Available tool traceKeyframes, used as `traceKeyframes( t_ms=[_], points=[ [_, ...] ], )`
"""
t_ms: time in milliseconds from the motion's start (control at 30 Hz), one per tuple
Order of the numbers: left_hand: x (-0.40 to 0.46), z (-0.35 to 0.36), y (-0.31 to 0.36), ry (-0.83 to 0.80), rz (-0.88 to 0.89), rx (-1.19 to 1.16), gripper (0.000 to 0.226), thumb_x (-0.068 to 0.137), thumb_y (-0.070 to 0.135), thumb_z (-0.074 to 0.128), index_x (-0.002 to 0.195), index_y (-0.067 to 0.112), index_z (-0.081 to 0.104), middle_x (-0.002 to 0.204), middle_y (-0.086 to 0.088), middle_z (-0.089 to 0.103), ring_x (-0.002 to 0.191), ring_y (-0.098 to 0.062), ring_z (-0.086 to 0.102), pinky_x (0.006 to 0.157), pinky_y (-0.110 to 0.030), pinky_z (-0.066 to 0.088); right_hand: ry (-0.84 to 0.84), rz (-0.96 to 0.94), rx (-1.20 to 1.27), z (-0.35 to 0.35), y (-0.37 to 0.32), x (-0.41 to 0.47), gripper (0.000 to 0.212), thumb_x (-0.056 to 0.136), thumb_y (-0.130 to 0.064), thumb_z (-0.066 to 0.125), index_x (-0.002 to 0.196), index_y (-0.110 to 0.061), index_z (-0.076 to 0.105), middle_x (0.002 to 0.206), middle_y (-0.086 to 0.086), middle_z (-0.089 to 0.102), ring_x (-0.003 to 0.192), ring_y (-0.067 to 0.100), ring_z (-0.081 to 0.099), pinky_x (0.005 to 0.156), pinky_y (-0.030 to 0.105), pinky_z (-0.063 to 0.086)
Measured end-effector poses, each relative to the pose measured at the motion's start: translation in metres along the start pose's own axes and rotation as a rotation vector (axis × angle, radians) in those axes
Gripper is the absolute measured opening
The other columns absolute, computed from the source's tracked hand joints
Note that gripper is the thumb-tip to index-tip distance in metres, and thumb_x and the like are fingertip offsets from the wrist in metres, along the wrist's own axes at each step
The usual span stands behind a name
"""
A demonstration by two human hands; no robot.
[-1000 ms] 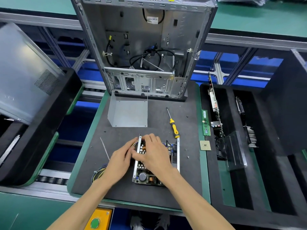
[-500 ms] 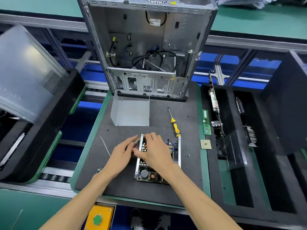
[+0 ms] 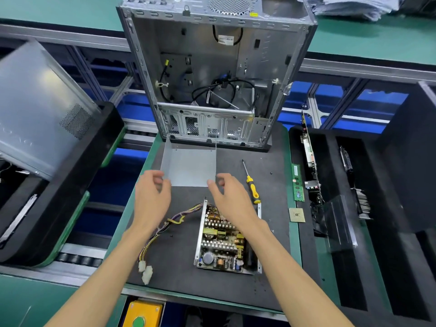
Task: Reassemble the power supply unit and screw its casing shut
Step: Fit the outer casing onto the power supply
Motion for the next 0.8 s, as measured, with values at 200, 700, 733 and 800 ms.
traceKeyframes(
  t_ms=[200, 700, 733, 800],
  points=[
    [0.033, 0.007, -0.003, -0.087, -0.235, -0.009, 0.051, 0.1, 0.025, 0.057, 0.146, 0.008, 0.041, 0.135, -0.009, 0.055, 0.123, -0.028, 0.053, 0.107, -0.045, 0.041, 0.023, 0.083, 0.08, -0.003, -0.001, 0.035, 0.059, 0.105, -0.038, 0.052, 0.153, -0.006, 0.042, 0.145, 0.012, 0.057, 0.132, 0.025, 0.055, 0.11, 0.042, 0.045],
    [0.041, 0.012, 0.002, 0.024, -0.14, 0.07, 0.016, 0.098, 0.016, 0.055, 0.11, 0.016, 0.066, 0.092, 0.01, 0.065, 0.081, -0.008, 0.061, 0.066, -0.015, 0.037, 0.029, 0.21, -0.043, -0.004, -0.003, 0.069, 0.019, 0.093, -0.012, 0.058, 0.105, -0.006, 0.071, 0.098, 0.008, 0.072, 0.09, 0.03, 0.063, 0.076, 0.034, 0.05],
    [0.038, 0.009, 0.006, 0.014, -0.125, 0.05, 0.015, 0.097, 0.014, 0.056, 0.108, 0.018, 0.065, 0.09, 0.014, 0.064, 0.078, -0.001, 0.059, 0.064, -0.009, 0.037, 0.061, 0.206, -0.033, -0.008, -0.003, 0.064, 0.019, 0.093, -0.014, 0.059, 0.108, -0.008, 0.069, 0.095, 0.003, 0.07, 0.087, 0.025, 0.06, 0.072, 0.031, 0.046],
    [0.032, 0.003, 0.015, -0.022, -0.119, -0.054, 0.015, 0.093, 0.011, 0.059, 0.105, 0.019, 0.062, 0.091, 0.017, 0.064, 0.082, 0.003, 0.059, 0.072, -0.011, 0.044, 0.143, 0.186, 0.034, -0.016, -0.003, 0.053, 0.017, 0.092, -0.015, 0.063, 0.109, -0.013, 0.064, 0.088, -0.009, 0.062, 0.083, 0.018, 0.058, 0.064, 0.029, 0.039]
  ],
)
Point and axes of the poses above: each hand's wrist, its own x-axis towards the middle knuckle, its own z-axis out of the palm, y = z × x, the point moved 3 cm from there along x, towards the middle knuckle
